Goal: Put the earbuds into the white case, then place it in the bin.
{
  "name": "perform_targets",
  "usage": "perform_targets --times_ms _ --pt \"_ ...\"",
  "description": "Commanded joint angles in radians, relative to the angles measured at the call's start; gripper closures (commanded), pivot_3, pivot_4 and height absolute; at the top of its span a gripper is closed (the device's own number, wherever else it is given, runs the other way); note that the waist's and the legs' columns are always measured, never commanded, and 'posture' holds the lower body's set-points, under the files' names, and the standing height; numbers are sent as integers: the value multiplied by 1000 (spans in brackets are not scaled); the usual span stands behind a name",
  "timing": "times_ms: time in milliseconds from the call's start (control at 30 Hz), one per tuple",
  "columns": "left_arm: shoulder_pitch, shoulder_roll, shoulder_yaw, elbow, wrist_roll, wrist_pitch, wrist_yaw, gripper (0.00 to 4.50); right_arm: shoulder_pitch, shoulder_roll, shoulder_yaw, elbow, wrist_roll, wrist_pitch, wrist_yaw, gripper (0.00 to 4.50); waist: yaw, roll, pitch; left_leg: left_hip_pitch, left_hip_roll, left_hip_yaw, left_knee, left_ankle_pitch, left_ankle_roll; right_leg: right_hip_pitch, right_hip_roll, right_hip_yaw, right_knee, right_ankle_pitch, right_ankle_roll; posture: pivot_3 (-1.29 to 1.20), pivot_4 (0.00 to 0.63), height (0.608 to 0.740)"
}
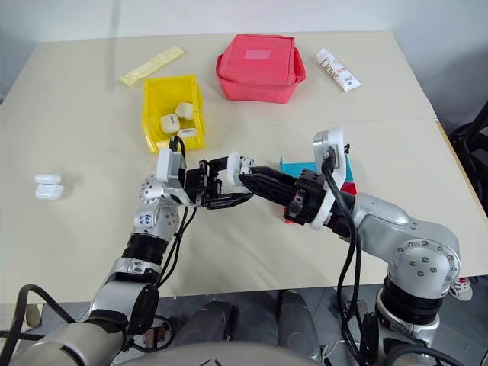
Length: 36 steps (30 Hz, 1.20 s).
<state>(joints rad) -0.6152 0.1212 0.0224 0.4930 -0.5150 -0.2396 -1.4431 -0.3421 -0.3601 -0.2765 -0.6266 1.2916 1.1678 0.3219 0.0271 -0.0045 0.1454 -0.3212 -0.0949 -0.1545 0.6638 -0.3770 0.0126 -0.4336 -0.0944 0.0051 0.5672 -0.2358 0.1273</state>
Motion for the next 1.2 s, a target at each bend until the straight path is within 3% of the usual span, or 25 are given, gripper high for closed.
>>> perform_targets --times_ms 33,633,1200 --pt "-17 -1 10 -43 -27 7 -1 1726 14 -30 27 -23 23 -51 -3 3966 0 0 0 0 0 0 0 0 0 0 0 0 0 0 0 0 150 740" --pt "16 -18 8 -104 -37 19 4 1726 107 -157 160 28 -84 -180 40 3966 2 0 0 1 0 0 0 0 0 2 0 0 -1 0 0 0 150 740" --pt "15 -42 12 -93 -33 -7 21 1726 99 -245 215 84 -170 -202 68 3966 4 0 0 1 0 0 0 0 0 2 0 -1 -1 0 0 0 150 740"
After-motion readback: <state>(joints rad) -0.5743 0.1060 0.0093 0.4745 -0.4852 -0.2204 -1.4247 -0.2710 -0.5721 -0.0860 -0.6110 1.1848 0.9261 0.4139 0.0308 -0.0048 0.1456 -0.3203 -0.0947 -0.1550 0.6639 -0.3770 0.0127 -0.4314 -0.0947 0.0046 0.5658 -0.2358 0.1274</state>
